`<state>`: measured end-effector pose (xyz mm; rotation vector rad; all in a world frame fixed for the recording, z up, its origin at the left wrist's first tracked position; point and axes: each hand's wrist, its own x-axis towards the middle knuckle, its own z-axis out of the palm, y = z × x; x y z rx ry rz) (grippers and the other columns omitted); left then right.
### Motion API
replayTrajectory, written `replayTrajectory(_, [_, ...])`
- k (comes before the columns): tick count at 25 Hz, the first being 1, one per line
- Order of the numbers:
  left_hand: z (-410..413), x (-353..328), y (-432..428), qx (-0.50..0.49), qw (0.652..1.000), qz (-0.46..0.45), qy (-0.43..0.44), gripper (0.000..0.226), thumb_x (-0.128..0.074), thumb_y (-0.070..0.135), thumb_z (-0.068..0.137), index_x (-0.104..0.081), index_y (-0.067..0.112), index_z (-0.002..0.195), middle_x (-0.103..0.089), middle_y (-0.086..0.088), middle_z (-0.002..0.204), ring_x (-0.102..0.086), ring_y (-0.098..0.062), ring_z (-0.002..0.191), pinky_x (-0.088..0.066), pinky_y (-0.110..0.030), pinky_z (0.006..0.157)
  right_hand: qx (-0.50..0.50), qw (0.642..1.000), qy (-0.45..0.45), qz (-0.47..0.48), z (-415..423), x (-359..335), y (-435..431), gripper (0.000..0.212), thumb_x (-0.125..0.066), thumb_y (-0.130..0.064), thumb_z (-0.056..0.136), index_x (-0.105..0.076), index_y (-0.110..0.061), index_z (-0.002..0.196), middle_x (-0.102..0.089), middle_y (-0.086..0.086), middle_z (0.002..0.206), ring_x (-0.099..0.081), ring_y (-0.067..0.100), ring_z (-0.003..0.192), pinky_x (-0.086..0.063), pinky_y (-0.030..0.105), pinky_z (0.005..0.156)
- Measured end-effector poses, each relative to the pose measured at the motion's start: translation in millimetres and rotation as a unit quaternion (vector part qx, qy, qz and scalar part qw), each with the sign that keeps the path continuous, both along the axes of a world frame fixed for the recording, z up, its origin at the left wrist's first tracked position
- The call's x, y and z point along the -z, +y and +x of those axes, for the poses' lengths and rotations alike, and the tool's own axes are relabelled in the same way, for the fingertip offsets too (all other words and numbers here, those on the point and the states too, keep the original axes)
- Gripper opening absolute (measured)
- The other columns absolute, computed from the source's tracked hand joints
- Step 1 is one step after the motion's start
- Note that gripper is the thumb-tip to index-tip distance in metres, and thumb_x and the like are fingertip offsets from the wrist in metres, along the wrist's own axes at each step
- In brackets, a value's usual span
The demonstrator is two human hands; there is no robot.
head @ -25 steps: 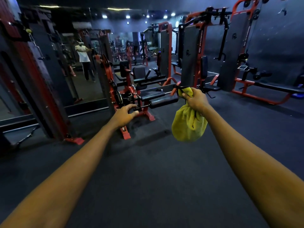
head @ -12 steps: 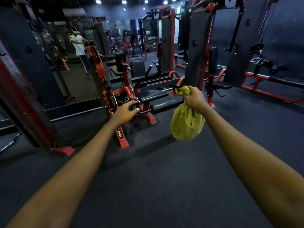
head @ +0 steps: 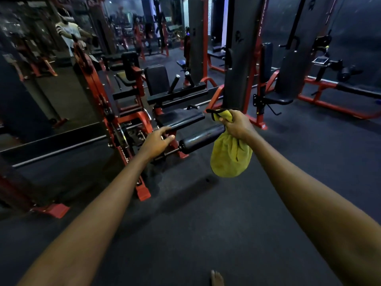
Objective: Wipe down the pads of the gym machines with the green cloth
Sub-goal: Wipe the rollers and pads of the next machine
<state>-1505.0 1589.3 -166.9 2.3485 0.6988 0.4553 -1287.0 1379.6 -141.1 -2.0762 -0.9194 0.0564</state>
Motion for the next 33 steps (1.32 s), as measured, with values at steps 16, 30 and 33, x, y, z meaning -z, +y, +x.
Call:
replayTrajectory(16, [304, 97, 282, -0.045, 0.995, -0.083, 0.027, 0.043, -0.065, 0.032, 0.096, -0.058, 0.025, 0.138, -0.064, 0.001, 0.131, -0.057, -0.012, 0.118, -0.040, -0.022, 0.097, -0.041, 0.997, 0.018, -0.056, 310, 73, 306, 0.023, -0.064, -0.023, 0.099, -0.069, -0.013, 0.119, -0.064, 0.000, 0.112, -0.057, 0.014, 0.100, -0.038, 0.025, 0.078])
replayTrajectory(30, [446, 267, 406, -0.047, 0.957, -0.198, 0.208, 0.045, -0.056, 0.033, 0.101, -0.051, 0.024, 0.145, -0.060, -0.010, 0.140, -0.056, -0.027, 0.128, -0.039, -0.024, 0.097, -0.078, 0.982, 0.066, -0.157, 448, 267, 480, 0.039, -0.064, -0.035, 0.098, -0.062, -0.014, 0.131, -0.057, 0.011, 0.134, -0.055, 0.033, 0.123, -0.043, 0.050, 0.105])
replayTrajectory(33, [458, 297, 407, -0.063, 0.939, -0.228, 0.250, 0.046, -0.056, 0.030, 0.101, -0.051, 0.019, 0.145, -0.059, -0.010, 0.141, -0.055, -0.026, 0.129, -0.041, -0.028, 0.104, -0.118, 0.969, 0.049, -0.213, 456, 319, 494, 0.040, -0.063, -0.036, 0.098, -0.058, -0.016, 0.133, -0.054, 0.010, 0.140, -0.052, 0.037, 0.125, -0.040, 0.050, 0.103])
